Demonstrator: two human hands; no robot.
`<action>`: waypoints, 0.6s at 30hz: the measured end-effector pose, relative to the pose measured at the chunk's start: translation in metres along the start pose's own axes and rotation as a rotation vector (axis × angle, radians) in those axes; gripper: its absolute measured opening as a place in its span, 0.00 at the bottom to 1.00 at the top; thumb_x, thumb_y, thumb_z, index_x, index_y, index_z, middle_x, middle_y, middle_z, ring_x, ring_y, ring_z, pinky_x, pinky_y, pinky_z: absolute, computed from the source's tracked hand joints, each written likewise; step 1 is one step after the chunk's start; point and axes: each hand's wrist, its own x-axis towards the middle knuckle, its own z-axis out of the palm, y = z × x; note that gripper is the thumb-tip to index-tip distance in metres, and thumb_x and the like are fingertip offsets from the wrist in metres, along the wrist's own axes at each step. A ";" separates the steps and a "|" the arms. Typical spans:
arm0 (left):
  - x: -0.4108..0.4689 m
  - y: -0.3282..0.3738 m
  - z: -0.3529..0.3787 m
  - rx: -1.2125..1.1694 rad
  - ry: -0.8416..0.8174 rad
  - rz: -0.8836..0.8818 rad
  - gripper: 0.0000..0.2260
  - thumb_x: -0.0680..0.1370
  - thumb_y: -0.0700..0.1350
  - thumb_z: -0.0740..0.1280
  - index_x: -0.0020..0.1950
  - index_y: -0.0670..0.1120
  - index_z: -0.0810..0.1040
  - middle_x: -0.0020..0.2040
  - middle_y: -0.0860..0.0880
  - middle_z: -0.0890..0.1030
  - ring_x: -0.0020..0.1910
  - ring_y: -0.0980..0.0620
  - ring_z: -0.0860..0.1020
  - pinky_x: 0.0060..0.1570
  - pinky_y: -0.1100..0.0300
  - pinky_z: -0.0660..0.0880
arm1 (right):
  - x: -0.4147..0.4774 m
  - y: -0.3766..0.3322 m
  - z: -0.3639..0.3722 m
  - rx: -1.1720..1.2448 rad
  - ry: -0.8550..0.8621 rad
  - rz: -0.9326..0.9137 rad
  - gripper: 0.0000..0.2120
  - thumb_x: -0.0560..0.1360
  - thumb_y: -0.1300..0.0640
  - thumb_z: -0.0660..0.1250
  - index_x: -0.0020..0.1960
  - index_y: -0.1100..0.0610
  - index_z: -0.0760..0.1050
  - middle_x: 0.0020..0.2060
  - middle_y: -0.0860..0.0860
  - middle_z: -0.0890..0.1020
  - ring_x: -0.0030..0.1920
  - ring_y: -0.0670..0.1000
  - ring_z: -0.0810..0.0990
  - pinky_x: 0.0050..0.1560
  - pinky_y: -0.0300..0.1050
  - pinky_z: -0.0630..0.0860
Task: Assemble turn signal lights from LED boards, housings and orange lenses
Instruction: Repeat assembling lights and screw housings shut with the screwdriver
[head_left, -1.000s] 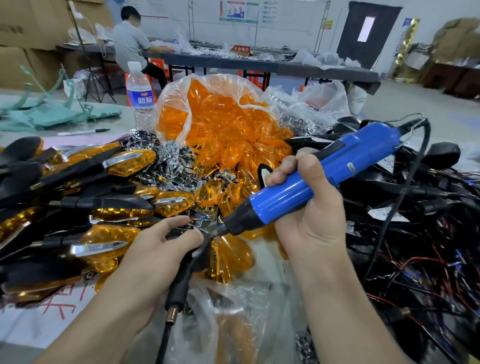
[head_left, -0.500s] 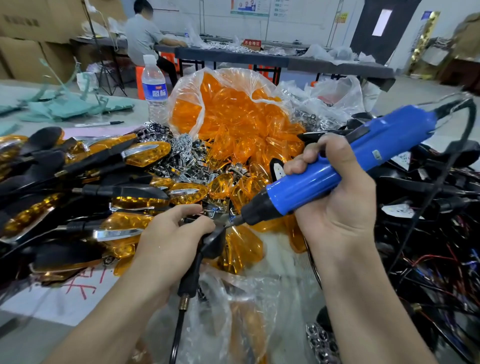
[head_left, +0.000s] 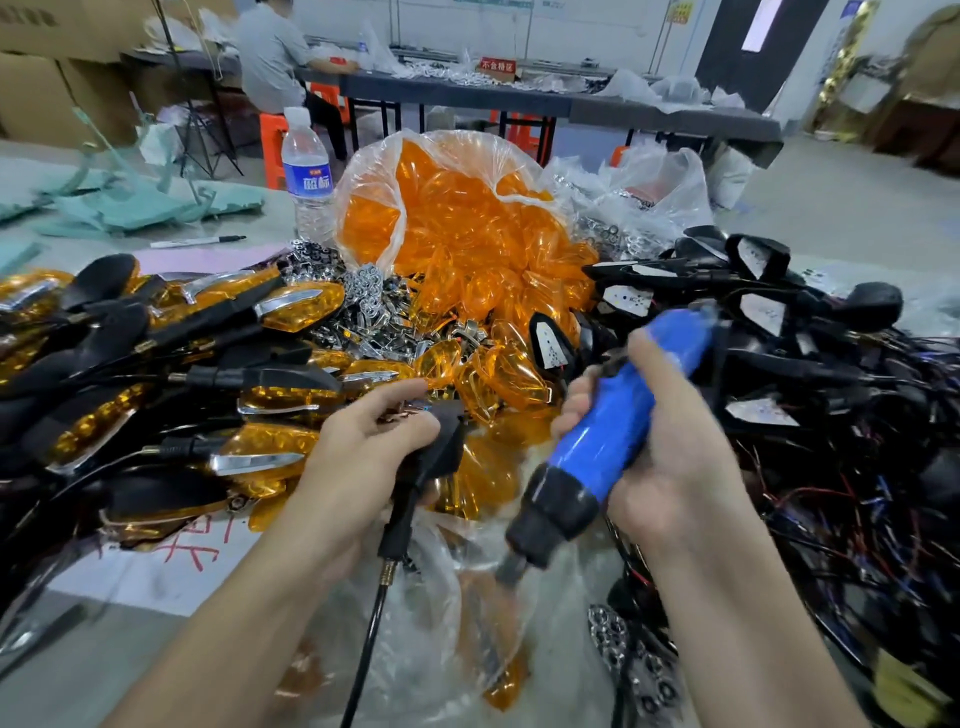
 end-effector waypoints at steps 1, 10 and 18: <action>-0.001 0.003 -0.002 -0.041 -0.034 0.024 0.15 0.80 0.42 0.72 0.63 0.60 0.83 0.51 0.45 0.87 0.44 0.42 0.87 0.36 0.56 0.82 | -0.003 0.003 -0.001 -0.089 0.014 0.074 0.19 0.70 0.53 0.76 0.54 0.60 0.73 0.36 0.57 0.79 0.31 0.54 0.78 0.33 0.47 0.80; -0.013 0.024 -0.010 0.014 -0.010 0.122 0.29 0.68 0.37 0.81 0.64 0.56 0.80 0.52 0.55 0.88 0.47 0.54 0.87 0.42 0.59 0.82 | -0.022 0.021 -0.017 -1.597 0.050 -0.117 0.15 0.75 0.38 0.68 0.51 0.47 0.71 0.41 0.49 0.83 0.39 0.53 0.83 0.39 0.48 0.79; -0.046 0.008 0.000 0.579 0.508 0.716 0.30 0.67 0.48 0.82 0.67 0.64 0.81 0.57 0.61 0.86 0.59 0.64 0.80 0.64 0.76 0.71 | -0.042 0.070 -0.002 -2.155 0.221 -0.738 0.07 0.78 0.57 0.70 0.56 0.52 0.76 0.55 0.47 0.83 0.51 0.51 0.83 0.45 0.44 0.76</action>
